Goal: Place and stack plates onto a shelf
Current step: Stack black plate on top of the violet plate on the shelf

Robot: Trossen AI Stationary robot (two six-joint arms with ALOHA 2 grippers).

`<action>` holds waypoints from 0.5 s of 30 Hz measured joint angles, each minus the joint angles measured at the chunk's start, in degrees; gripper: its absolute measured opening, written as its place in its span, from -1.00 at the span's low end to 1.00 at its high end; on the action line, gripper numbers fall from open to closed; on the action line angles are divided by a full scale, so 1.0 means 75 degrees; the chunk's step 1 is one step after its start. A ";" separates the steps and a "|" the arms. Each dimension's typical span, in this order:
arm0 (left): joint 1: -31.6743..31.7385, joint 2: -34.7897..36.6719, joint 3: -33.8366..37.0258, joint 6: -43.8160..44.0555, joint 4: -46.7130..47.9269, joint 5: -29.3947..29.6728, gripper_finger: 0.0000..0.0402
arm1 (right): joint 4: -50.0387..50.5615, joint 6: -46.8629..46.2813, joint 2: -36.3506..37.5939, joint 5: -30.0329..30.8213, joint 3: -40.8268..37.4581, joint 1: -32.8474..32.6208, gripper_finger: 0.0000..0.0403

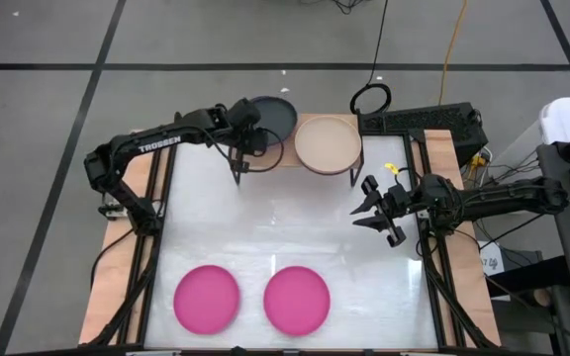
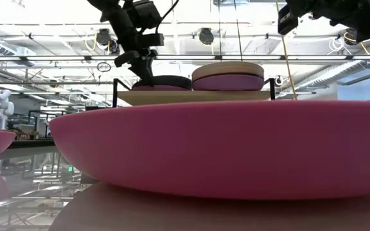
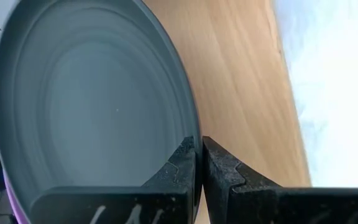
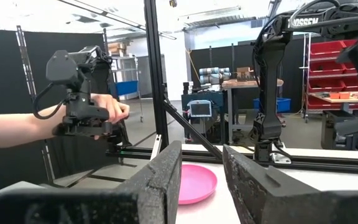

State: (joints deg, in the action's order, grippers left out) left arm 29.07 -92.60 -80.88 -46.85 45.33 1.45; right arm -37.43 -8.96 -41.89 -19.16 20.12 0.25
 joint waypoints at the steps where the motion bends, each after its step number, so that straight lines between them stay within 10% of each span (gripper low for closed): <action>1: -0.0032 0.0000 0.0000 0.0088 0.0035 0.0003 -0.94 | 0.0000 -0.0001 0.0000 0.0000 0.0000 0.0000 -0.49; 15: -0.0457 0.0125 0.0002 0.0734 0.0743 0.0007 -0.91 | 0.0000 0.0001 0.0000 0.0001 0.0000 0.0000 -0.49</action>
State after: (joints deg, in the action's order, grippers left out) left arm 25.65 -91.66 -80.87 -41.35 50.90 1.50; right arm -37.43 -8.95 -41.89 -19.15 20.12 0.25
